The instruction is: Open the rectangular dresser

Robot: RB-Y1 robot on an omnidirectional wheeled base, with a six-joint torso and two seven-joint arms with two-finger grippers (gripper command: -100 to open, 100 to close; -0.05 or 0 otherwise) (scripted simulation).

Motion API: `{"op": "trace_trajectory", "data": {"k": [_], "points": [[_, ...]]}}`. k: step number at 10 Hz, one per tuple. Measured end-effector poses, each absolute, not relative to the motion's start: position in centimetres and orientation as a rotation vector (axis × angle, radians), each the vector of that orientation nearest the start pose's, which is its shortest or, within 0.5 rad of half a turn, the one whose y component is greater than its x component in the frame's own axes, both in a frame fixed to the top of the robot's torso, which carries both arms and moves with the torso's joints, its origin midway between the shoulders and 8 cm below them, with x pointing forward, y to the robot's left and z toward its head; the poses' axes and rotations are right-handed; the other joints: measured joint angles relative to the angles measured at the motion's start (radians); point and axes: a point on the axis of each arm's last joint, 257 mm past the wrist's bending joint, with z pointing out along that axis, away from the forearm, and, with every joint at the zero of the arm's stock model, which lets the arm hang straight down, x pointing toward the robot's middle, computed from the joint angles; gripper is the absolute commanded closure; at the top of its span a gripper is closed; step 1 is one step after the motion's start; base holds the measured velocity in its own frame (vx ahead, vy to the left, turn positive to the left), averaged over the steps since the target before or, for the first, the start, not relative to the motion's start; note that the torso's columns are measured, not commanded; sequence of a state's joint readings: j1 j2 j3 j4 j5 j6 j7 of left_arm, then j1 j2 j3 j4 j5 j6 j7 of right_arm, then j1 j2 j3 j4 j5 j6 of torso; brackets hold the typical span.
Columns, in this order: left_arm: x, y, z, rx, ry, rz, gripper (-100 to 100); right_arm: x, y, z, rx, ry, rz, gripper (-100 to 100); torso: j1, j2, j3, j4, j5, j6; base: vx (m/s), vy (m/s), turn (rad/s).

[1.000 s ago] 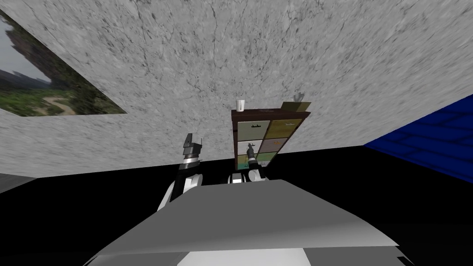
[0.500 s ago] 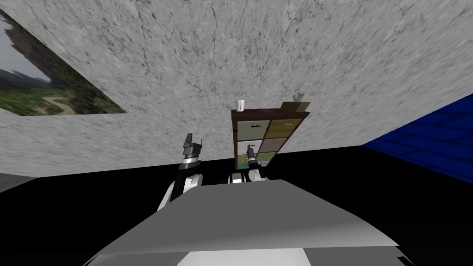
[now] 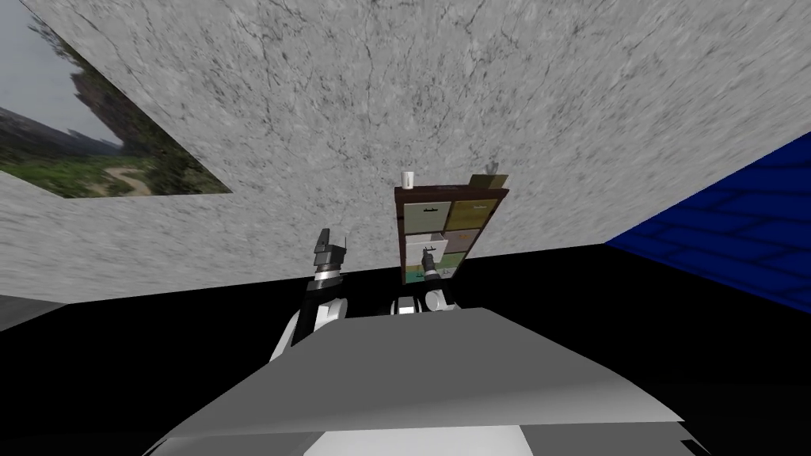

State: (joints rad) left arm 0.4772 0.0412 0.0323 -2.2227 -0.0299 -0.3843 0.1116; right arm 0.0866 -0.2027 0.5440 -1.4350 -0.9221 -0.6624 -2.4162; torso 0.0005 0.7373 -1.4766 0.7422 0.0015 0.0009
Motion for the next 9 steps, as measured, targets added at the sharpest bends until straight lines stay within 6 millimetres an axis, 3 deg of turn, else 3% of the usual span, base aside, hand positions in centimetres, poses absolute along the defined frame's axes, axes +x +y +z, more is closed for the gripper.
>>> {"op": "trace_trajectory", "data": {"k": [3,4,9], "points": [[37.3,28.9,-1.7,-0.781,0.728,-1.318,0,46.3,-14.0,-25.4,-1.075,1.058,-1.232,100,-0.003,0.007,0.004,0.0,-0.001,0.001,-0.197,-0.035,-0.023],[37.3,28.9,-1.7,-0.781,0.728,-1.318,0,46.3,-13.7,-25.3,-1.076,1.055,-1.227,-100,-0.004,0.007,0.004,0.001,-0.001,0.002,-0.128,-0.04,0.356],[37.3,28.9,-1.7,-0.781,0.729,-1.318,0,46.9,-20.5,-23.9,-0.98,1.176,-1.35,-100,-0.001,0.001,0.001,-0.004,-0.001,-0.001,-0.059,-0.039,0.38]]}}
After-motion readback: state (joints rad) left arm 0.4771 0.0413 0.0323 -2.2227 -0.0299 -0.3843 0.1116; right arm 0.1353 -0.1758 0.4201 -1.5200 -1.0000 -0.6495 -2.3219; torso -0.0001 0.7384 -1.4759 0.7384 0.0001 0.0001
